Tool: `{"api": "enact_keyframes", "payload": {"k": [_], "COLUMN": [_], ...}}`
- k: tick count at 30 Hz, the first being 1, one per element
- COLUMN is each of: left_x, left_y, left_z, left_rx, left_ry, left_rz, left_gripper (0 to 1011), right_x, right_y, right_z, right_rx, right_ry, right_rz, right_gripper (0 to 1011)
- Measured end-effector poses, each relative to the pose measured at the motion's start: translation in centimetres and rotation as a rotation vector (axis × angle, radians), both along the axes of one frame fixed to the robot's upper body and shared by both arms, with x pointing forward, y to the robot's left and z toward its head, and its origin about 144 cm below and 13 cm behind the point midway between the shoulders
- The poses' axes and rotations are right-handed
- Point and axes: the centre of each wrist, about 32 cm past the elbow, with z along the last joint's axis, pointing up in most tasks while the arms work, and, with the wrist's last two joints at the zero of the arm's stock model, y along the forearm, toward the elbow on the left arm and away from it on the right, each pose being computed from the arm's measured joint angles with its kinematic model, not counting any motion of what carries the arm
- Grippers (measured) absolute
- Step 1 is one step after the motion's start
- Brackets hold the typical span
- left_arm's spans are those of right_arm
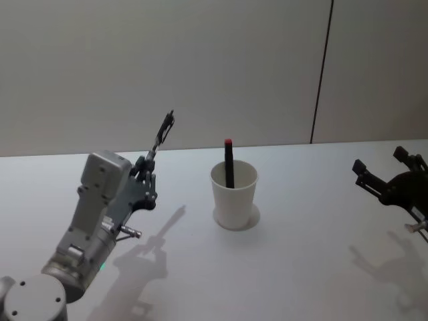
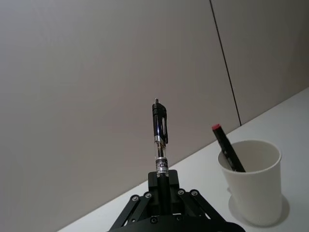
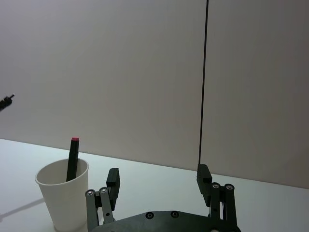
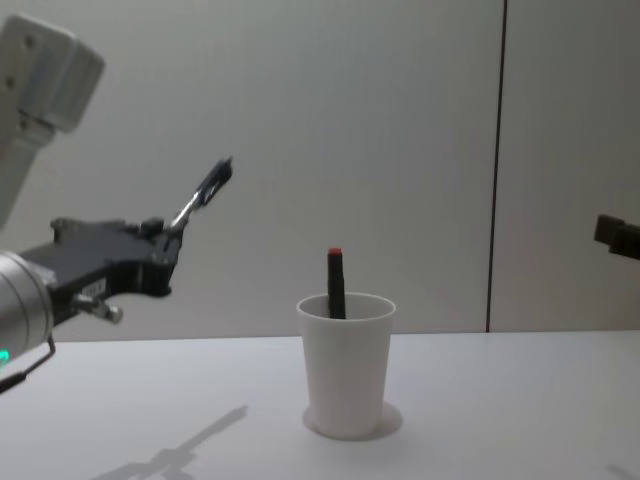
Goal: Place the pen into the pen holder.
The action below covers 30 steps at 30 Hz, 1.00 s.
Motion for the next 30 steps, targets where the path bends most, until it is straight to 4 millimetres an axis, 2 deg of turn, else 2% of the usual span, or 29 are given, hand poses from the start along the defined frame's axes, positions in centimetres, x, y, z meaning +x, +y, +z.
{"api": "enact_keyframes", "payload": {"k": [17, 30], "left_x": [0.7, 1.2], "left_y": [1.3, 0.8], "left_z": [1.0, 1.6], "left_rx": [-0.059, -0.092], "left_ry": [-0.169, -0.237], "left_rz": [-0.263, -0.446], "left_gripper": [130, 129], "right_x": [0.0, 0.0], "right_y": [0.0, 0.0], "right_z": [0.0, 0.0], "right_rx": [0.0, 0.0], "right_ry": [0.0, 0.0], "right_rz": [0.0, 0.0], "right_gripper": [1001, 1001]}}
